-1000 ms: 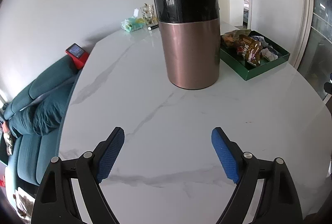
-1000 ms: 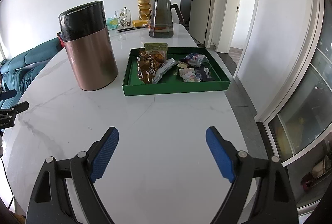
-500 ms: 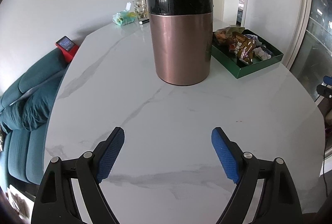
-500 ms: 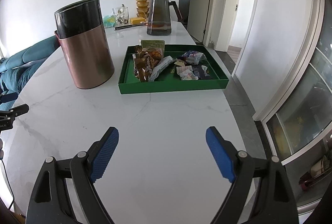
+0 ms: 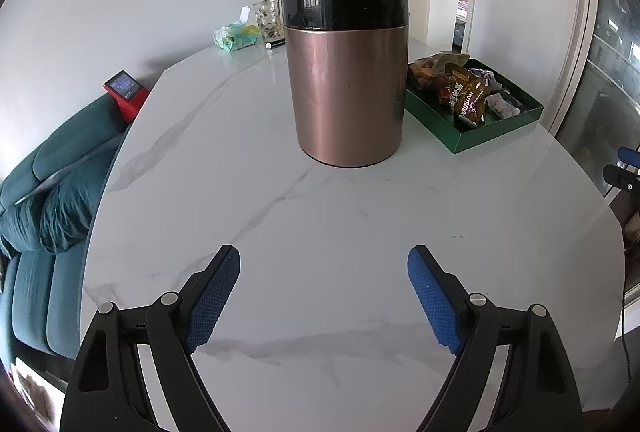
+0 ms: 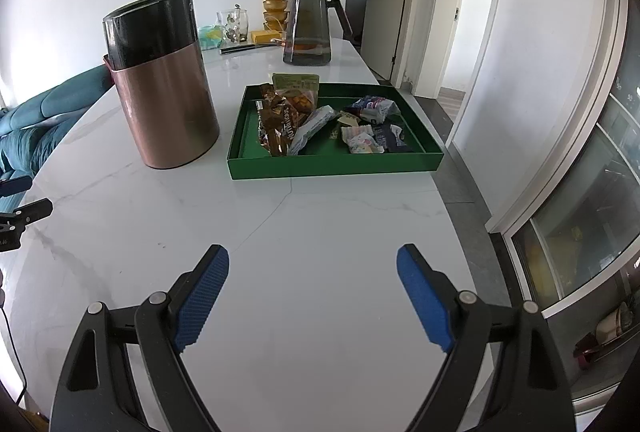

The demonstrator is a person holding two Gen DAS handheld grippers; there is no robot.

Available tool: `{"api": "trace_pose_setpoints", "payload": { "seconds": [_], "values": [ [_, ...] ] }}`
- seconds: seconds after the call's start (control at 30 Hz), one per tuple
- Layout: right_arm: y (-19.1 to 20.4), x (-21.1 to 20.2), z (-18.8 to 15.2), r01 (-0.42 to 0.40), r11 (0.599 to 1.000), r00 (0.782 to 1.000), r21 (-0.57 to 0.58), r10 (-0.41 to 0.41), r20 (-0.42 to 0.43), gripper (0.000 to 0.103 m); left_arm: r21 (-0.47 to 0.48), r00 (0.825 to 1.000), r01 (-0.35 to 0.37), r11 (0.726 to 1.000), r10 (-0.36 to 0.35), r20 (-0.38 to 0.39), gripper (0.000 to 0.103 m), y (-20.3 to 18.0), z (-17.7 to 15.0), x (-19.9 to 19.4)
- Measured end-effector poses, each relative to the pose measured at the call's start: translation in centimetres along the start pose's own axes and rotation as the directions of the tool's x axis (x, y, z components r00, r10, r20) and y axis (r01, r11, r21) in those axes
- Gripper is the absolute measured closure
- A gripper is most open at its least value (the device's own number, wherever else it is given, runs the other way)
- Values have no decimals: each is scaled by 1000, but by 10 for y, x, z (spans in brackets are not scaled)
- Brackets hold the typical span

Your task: Organize snacks

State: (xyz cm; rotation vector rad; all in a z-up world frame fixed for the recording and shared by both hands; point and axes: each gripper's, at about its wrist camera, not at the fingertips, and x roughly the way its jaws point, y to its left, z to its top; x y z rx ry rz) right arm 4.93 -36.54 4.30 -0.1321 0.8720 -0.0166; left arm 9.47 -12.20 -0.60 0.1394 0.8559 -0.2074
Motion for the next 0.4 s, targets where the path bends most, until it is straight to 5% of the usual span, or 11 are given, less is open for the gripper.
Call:
{"api": "trace_pose_setpoints", "payload": {
  "seconds": [0.4],
  "values": [
    [-1, 3, 0, -2, 1000, 1000, -2, 2, -5, 0, 2, 1000, -1, 1000, 1, 5, 21, 1, 1, -1]
  ]
}}
